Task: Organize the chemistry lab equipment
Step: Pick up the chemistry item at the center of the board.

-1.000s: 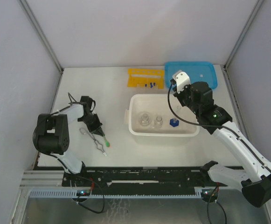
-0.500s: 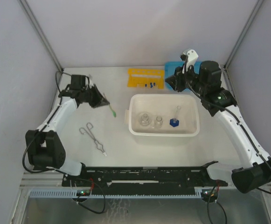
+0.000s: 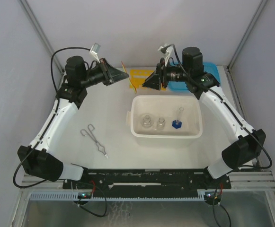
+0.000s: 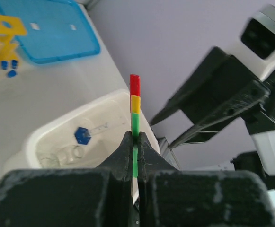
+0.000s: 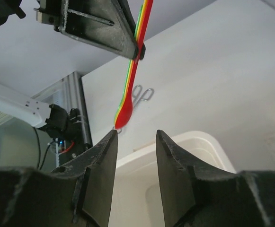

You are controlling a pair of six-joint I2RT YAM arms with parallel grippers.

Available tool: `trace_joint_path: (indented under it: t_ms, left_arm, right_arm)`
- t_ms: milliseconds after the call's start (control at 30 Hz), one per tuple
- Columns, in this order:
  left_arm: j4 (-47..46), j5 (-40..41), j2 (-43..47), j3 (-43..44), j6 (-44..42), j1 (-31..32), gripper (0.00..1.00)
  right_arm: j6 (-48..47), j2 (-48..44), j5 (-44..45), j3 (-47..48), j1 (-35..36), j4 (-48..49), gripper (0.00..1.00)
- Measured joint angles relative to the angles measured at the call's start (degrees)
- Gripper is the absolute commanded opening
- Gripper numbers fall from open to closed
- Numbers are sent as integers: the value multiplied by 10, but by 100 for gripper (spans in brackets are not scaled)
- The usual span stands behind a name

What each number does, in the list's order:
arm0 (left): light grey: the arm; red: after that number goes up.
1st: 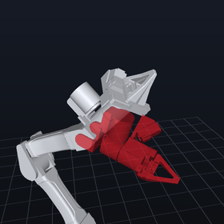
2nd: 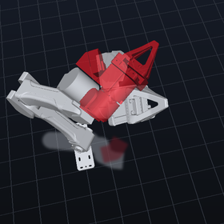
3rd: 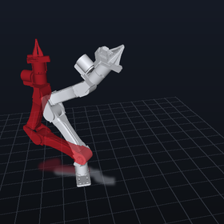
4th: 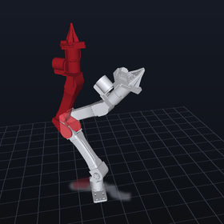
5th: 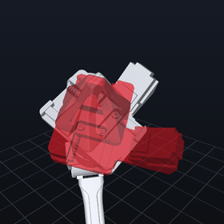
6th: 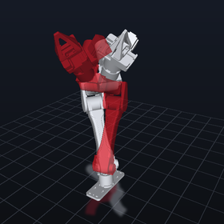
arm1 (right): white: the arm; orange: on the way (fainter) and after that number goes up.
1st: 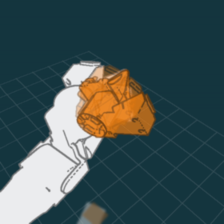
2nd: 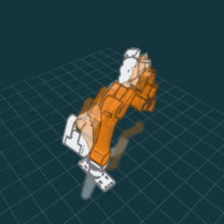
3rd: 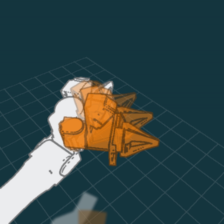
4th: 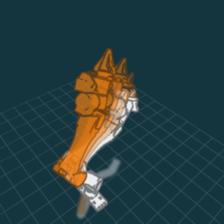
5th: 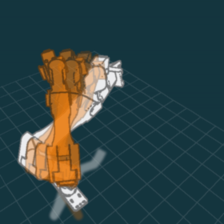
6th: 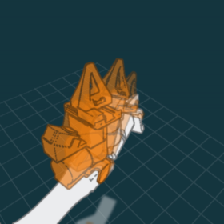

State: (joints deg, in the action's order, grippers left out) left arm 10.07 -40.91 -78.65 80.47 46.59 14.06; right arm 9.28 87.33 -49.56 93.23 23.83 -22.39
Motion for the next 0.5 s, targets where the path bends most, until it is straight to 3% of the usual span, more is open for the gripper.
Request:
trace_joint_path:
  t_ms: [500]
  left_arm:
    - [-24, -19, 0, 0, 9, 49, 0]
  right_arm:
    - [67, 29, -87, 2, -1, 102, 36]
